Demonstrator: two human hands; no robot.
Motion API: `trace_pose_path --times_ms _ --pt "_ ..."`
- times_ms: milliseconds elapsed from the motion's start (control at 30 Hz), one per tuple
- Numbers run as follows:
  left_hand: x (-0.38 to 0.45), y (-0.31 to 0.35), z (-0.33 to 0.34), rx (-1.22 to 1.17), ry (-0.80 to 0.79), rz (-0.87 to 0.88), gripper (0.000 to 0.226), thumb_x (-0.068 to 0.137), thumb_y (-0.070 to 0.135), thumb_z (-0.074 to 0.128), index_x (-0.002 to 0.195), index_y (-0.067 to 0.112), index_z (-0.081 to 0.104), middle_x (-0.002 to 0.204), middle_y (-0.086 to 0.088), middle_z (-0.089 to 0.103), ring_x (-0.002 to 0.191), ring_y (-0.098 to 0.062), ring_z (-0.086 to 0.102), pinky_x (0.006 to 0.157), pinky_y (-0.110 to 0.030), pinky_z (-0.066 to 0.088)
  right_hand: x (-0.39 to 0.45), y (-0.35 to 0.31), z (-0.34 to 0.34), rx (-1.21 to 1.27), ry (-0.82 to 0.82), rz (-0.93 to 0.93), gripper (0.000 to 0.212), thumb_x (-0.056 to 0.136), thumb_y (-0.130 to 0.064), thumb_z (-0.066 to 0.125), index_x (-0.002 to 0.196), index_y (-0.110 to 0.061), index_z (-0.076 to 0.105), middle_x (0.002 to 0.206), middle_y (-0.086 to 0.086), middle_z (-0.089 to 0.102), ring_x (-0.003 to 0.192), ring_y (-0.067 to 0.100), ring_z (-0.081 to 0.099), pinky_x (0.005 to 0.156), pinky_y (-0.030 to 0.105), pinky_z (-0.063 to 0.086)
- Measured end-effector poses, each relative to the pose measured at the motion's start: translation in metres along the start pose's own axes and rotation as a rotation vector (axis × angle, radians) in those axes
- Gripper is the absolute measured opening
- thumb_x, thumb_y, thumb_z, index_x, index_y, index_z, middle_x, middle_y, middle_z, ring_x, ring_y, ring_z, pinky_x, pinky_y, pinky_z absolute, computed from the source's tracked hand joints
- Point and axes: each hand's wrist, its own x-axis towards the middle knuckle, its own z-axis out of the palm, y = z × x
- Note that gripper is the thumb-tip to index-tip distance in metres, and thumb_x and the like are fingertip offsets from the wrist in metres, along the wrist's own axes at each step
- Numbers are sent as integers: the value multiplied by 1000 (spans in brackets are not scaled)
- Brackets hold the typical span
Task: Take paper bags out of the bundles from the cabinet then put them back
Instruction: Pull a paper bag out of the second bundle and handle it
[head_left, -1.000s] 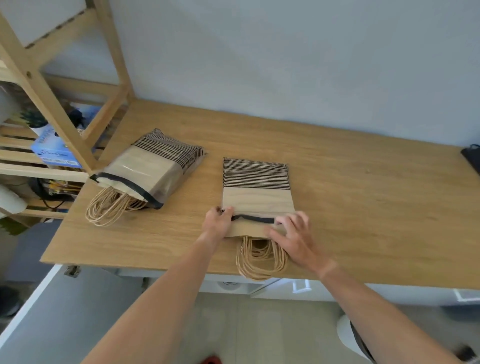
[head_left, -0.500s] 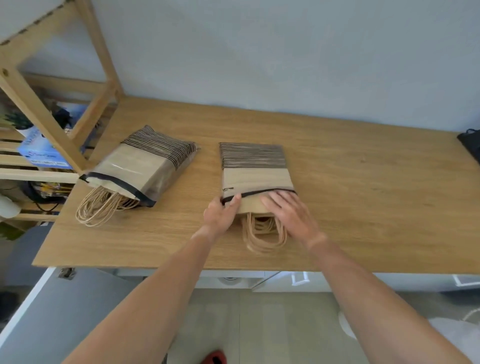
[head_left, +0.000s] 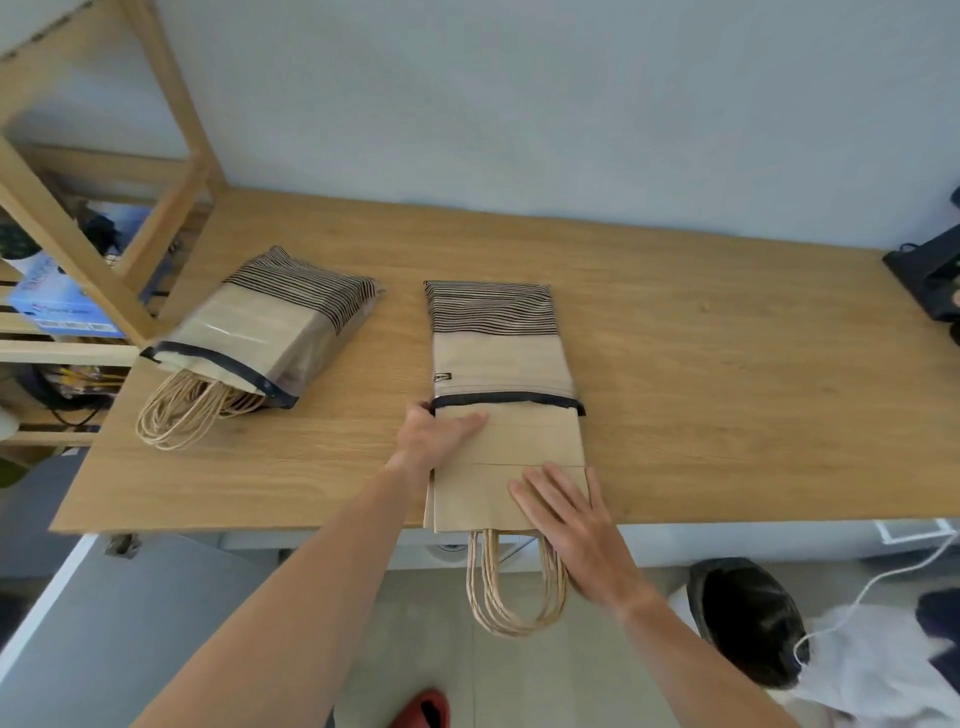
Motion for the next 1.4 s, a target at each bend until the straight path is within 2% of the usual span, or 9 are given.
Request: trace_pose_path --times_ms 167,333,500,800,867,933,1100,1267,1400 --pt "-10 -25 -2 102 -56 18 92 43 62 89 112 11 58 104 -3 69 89 -20 68 77 -37 60 7 -12 5 39 -101 65 100 69 6 83 154 -11 31 154 10 39 145 31 37 110 65 37" --pt "-32 -31 3 50 48 116 73 62 47 88 115 12 52 108 0 62 96 -18 61 79 -31 54 2 -23 5 106 -100 264 99 72 9 78 155 -12 29 162 25 16 151 43 16 114 58 37" --pt "-69 -46 6 117 115 187 56 76 44 81 108 17 45 101 5 53 92 -14 50 75 -24 41 -23 -47 -1 122 -91 320 100 72 5 79 158 -13 30 163 23 18 151 41 22 113 50 39" --pt "-109 -63 -2 160 -52 286 47 76 35 82 103 21 46 99 7 58 100 -16 57 74 -22 50 -77 -105 -4 148 20 476 86 75 -16 83 150 -8 41 152 20 37 139 38 39 98 53 54" --pt "-116 -61 -15 156 -54 315 45 78 33 81 103 21 45 93 11 53 98 -14 54 68 -17 46 -73 -114 -5 125 43 460 73 84 -25 71 149 -5 44 151 22 39 140 40 39 103 52 49" --pt "-121 -53 -36 159 -53 321 40 80 28 77 104 19 46 93 11 51 99 -17 54 67 -20 46 -60 -123 -7 127 59 438 71 85 -23 73 148 -5 47 150 22 39 140 40 41 103 52 50" --pt "-117 -18 -102 240 -41 398 37 83 15 63 117 15 49 98 3 53 95 -19 57 61 -22 43 10 -152 -10 254 51 380 90 77 -9 81 153 -11 34 149 19 35 133 37 46 90 48 58" --pt "-116 16 -161 501 155 509 29 77 20 59 104 16 48 95 0 56 94 -26 54 79 -37 48 87 -195 -14 252 -68 230 105 79 -25 78 159 -7 11 156 16 28 137 29 35 113 47 41" --pt "-123 25 -188 617 276 570 31 76 14 53 107 15 47 93 -5 60 84 -30 57 66 -37 46 124 -208 -25 314 -183 117 121 79 -19 81 160 -12 -8 164 11 11 146 26 27 123 41 25"
